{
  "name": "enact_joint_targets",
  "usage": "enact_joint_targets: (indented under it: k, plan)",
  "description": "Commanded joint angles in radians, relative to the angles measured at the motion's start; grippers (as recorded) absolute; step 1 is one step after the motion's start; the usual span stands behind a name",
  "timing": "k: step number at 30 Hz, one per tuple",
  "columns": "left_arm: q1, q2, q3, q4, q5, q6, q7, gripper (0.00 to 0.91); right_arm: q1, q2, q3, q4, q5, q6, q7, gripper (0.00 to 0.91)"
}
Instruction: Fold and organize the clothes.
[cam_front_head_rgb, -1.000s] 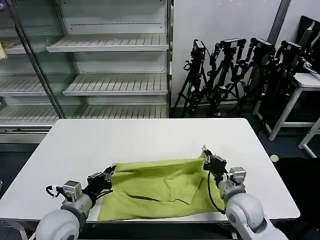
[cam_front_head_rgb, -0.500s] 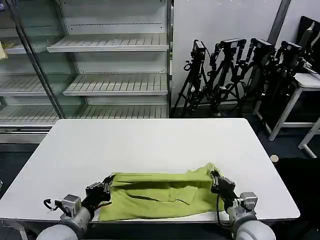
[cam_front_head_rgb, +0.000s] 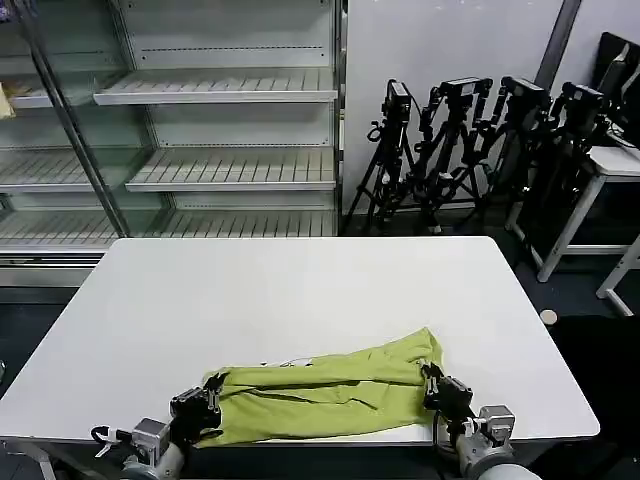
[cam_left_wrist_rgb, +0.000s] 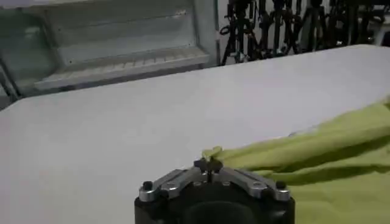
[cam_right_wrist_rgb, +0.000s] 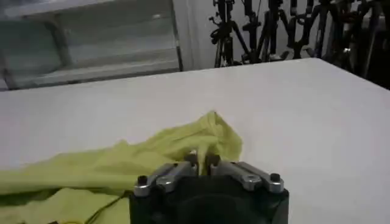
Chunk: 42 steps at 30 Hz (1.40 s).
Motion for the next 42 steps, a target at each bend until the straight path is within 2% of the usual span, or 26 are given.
enact_joint_targets:
  k: [1, 6, 11, 19, 23, 32, 33, 34, 35, 36, 37, 39, 42]
  plan:
    - [0.039, -0.021, -0.023, -0.042, 0.058, -0.013, -0.004, 0.907, -0.035, 0.002, 0.019, 0.059, -0.004, -0.013, -0.001, 0.907]
    - [0.044, -0.052, -0.042, -0.105, 0.01, -0.038, -0.034, 0.907, -0.061, 0.0, 0.03, 0.097, -0.007, -0.012, 0.002, 0.907]
    - [0.064, -0.13, -0.067, -0.153, -0.096, -0.051, -0.095, 0.907, -0.089, 0.011, 0.041, 0.119, -0.015, -0.004, 0.003, 0.907]
    - [0.117, -0.249, -0.029, -0.077, -0.083, -0.098, -0.128, 0.907, -0.12, 0.022, 0.055, 0.126, -0.025, 0.008, 0.002, 0.907]
    - [0.11, -0.272, -0.004, -0.032, -0.105, -0.09, -0.123, 0.907, -0.126, 0.023, 0.058, 0.128, -0.026, 0.01, 0.003, 0.907]
    - [0.062, -0.253, 0.005, 0.035, -0.146, -0.059, -0.09, 0.907, -0.147, 0.009, 0.082, 0.136, -0.023, 0.016, 0.002, 0.907]
    - [0.059, -0.251, 0.004, 0.039, -0.153, -0.059, -0.09, 0.786, -0.149, 0.007, 0.085, 0.137, -0.022, 0.017, 0.001, 0.907]
    - [0.059, -0.251, 0.004, 0.041, -0.155, -0.059, -0.09, 0.786, -0.151, 0.004, 0.089, 0.137, -0.02, 0.018, 0.001, 0.907]
    - [0.059, -0.251, 0.004, 0.044, -0.157, -0.06, -0.09, 0.453, -0.152, 0.004, 0.094, 0.138, -0.017, 0.018, 0.001, 0.907]
    - [0.061, -0.251, 0.004, 0.046, -0.164, -0.062, -0.09, 0.373, -0.153, 0.003, 0.097, 0.139, -0.015, 0.019, 0.002, 0.907]
    - [0.062, -0.252, 0.004, 0.046, -0.166, -0.064, -0.089, 0.252, -0.153, 0.003, 0.099, 0.139, -0.014, 0.018, 0.002, 0.907]
    - [0.07, -0.253, 0.004, 0.043, -0.169, -0.068, -0.085, 0.151, -0.151, 0.002, 0.099, 0.141, -0.013, 0.019, 0.004, 0.907]
    - [0.08, -0.254, 0.001, 0.038, -0.177, -0.075, -0.081, 0.101, -0.147, 0.002, 0.096, 0.143, -0.013, 0.018, 0.006, 0.907]
